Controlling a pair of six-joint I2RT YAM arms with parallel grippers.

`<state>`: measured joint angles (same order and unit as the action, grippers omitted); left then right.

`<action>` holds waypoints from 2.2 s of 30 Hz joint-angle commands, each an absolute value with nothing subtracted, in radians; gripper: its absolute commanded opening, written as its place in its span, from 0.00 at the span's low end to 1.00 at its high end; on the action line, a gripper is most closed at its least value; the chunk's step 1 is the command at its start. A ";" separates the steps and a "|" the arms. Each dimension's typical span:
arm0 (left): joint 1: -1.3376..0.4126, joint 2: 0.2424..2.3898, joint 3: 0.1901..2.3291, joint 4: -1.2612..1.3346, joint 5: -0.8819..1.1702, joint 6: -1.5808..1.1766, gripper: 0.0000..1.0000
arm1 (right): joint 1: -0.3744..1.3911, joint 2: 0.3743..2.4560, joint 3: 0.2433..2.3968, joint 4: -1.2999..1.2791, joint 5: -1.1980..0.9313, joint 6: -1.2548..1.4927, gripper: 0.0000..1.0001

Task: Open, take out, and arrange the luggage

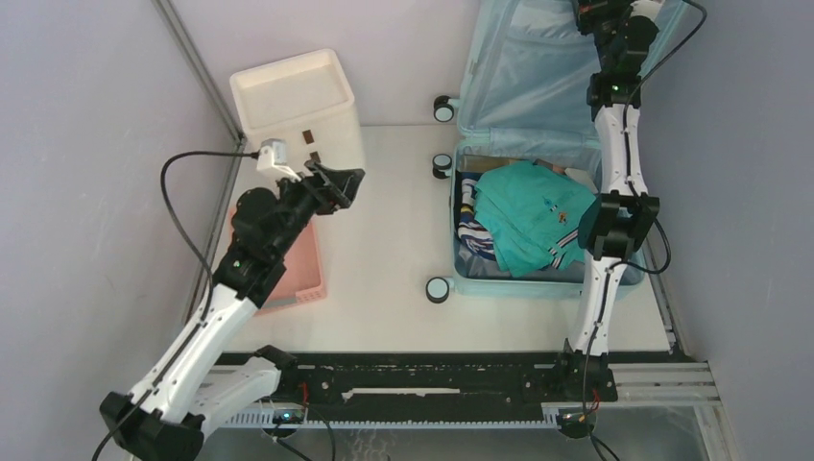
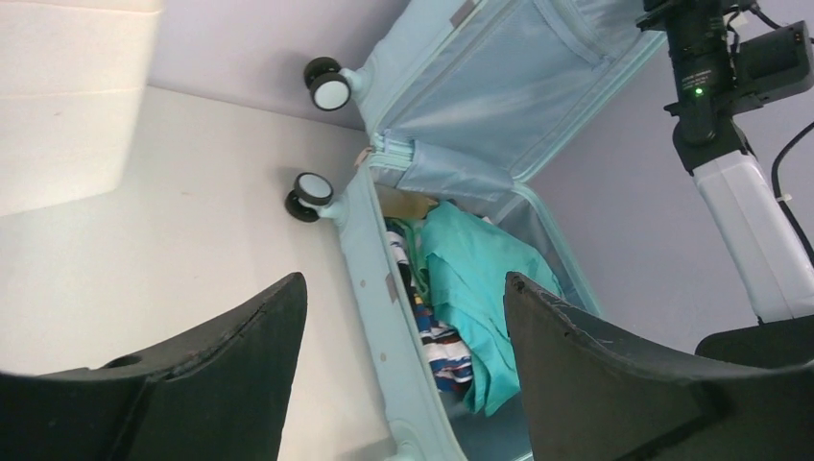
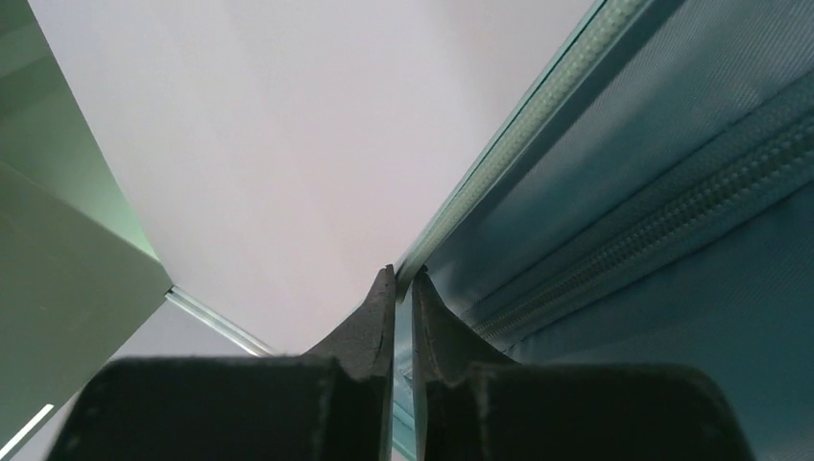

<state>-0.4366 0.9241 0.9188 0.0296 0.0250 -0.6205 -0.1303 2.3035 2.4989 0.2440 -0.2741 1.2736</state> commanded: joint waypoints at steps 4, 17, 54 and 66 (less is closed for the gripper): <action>-0.442 0.762 0.830 -0.140 -0.100 -0.604 0.79 | -0.171 2.382 2.565 0.250 -0.194 1.172 0.28; -0.442 0.689 0.817 -0.434 -0.261 -0.580 0.82 | -0.261 2.143 2.151 0.736 -0.666 1.123 0.54; -0.507 1.440 0.862 -0.309 0.056 -0.646 0.47 | -0.122 1.120 1.194 -0.931 -0.728 -0.743 0.90; -0.658 1.433 0.890 -0.270 0.064 -0.696 0.58 | 0.277 1.317 1.140 -0.584 -0.243 -0.577 1.00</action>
<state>-0.6552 1.5154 0.8738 -0.2955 0.0673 -0.6796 0.2031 1.2591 1.1316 -0.7620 -0.4358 -0.6529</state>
